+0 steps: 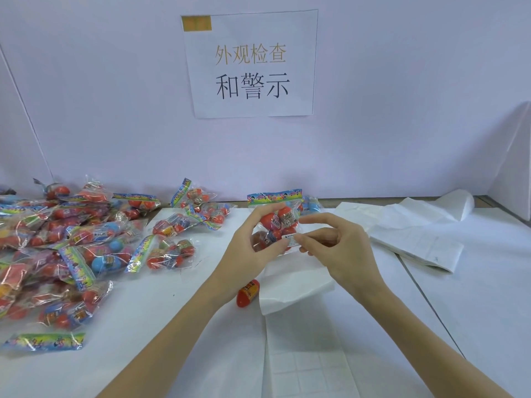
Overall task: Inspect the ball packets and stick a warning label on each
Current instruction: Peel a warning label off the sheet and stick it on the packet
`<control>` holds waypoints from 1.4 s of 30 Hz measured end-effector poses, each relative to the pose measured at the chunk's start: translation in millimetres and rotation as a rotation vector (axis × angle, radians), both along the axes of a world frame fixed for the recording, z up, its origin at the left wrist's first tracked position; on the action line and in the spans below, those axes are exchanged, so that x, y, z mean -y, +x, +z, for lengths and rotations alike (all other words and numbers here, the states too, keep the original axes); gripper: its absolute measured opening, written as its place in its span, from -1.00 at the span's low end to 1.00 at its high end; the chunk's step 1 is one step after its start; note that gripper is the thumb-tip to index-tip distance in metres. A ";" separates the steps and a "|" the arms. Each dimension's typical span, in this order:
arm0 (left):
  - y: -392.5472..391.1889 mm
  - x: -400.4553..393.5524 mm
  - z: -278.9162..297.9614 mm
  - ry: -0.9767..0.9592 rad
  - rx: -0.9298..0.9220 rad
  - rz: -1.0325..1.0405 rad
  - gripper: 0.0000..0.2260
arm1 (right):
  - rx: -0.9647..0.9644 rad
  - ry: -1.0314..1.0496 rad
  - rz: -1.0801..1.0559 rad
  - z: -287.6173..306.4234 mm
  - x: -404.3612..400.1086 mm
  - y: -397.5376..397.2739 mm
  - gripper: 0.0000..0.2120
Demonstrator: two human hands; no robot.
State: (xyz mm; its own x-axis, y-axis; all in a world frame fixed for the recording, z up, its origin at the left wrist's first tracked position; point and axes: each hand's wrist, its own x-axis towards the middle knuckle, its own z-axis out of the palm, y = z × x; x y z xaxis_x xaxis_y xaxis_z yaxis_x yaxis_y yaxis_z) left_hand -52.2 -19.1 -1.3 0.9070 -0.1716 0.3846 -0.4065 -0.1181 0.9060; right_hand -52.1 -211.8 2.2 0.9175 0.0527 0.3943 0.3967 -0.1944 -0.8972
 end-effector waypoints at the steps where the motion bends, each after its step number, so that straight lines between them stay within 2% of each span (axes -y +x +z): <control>1: -0.4 0.3 -0.1 0.005 0.006 0.002 -0.53 | 0.005 -0.007 -0.006 -0.2 -0.1 -0.5 -0.78; 14: -0.1 2.2 -0.7 0.004 0.046 0.069 -0.53 | 0.024 -0.056 -0.054 1.7 -1.7 -3.7 -0.83; 18: 1.6 3.6 -2.5 0.003 0.092 0.102 -0.52 | 0.093 -0.167 -0.128 0.0 -1.0 -3.9 -0.84; 20: 2.3 1.7 -1.7 -0.033 0.068 0.105 -0.51 | 0.086 -0.200 -0.176 0.6 2.1 -1.4 -0.92; 22: 3.2 -1.3 0.1 -0.114 0.000 0.084 -0.50 | 0.028 -0.145 -0.177 5.1 5.4 1.5 -0.94; 26: 1.8 -1.4 1.5 -0.168 -0.013 -0.002 -0.50 | -0.195 0.029 0.066 11.8 1.5 1.0 -0.74; 28: 0.6 0.9 1.5 -0.147 -0.005 -0.044 -0.49 | -0.217 -0.018 0.109 5.9 -2.9 -0.2 -0.76; 30: 0.8 1.7 2.9 -0.137 0.004 -0.068 -0.49 | -0.233 0.020 0.133 2.8 -2.7 0.4 -0.81; 34: 2.6 -0.7 5.5 -0.187 -0.019 -0.101 -0.48 | -0.449 0.396 0.399 4.4 6.9 4.0 -0.77; 35: 2.7 -1.7 5.3 -0.188 -0.019 -0.098 -0.49 | -0.483 0.437 0.431 4.8 7.7 4.6 -0.76; 40: 2.3 -2.9 2.5 -0.148 -0.005 -0.090 -0.53 | -0.425 0.284 0.329 -0.9 -2.2 5.1 -0.62; 42: 2.6 -2.2 2.2 -0.151 -0.013 -0.099 -0.59 | -0.374 0.263 0.263 -1.4 -3.5 4.8 -0.67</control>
